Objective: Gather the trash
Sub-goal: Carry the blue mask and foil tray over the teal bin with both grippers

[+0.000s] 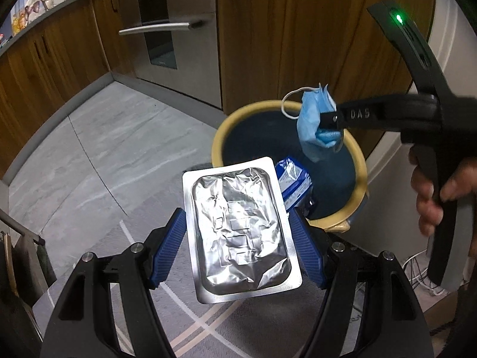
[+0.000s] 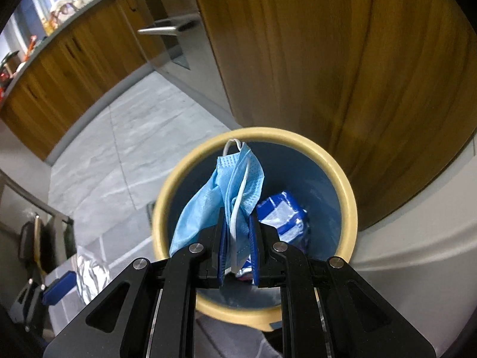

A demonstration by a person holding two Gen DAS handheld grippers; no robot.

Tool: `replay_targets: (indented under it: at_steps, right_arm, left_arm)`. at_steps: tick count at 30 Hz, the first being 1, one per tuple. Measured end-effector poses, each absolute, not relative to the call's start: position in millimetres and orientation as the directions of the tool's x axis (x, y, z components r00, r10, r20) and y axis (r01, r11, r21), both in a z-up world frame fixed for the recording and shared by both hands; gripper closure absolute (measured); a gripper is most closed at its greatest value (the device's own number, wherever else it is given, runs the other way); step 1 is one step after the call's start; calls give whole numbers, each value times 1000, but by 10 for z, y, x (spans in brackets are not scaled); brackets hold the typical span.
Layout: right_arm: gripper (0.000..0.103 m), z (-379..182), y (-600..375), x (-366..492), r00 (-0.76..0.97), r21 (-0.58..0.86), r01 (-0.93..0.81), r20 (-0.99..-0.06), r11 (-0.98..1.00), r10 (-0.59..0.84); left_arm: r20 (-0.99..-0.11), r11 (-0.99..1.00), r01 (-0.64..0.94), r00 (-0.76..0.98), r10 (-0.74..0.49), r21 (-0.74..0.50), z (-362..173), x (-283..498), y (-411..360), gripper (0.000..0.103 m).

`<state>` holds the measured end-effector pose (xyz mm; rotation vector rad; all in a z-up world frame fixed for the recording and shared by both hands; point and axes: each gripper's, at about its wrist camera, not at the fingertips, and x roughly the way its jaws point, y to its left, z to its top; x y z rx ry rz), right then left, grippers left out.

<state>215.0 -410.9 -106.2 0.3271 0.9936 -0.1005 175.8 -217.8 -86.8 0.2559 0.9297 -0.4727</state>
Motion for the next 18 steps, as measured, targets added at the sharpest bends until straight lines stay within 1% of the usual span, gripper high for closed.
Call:
replay_targets:
  at_steps: [5,13,18]
  right_arm:
    - [89,-1187,-4175,2222,510,197,261,-859,945,38]
    - [88,-1272,-4205,2288,455,78,262,-889,962,-52]
    - [88,-1268,-4259,2314,454,81,267,-890,960,-51]
  left_arm:
    - [-824,849,527,493,-279,27,-991,1850,-2261,33]
    - [-807,791,598,527,-266,130,-933,2057,-2517,33]
    - [-804,781,608,531,-267,142,-897,2229,-2675,33]
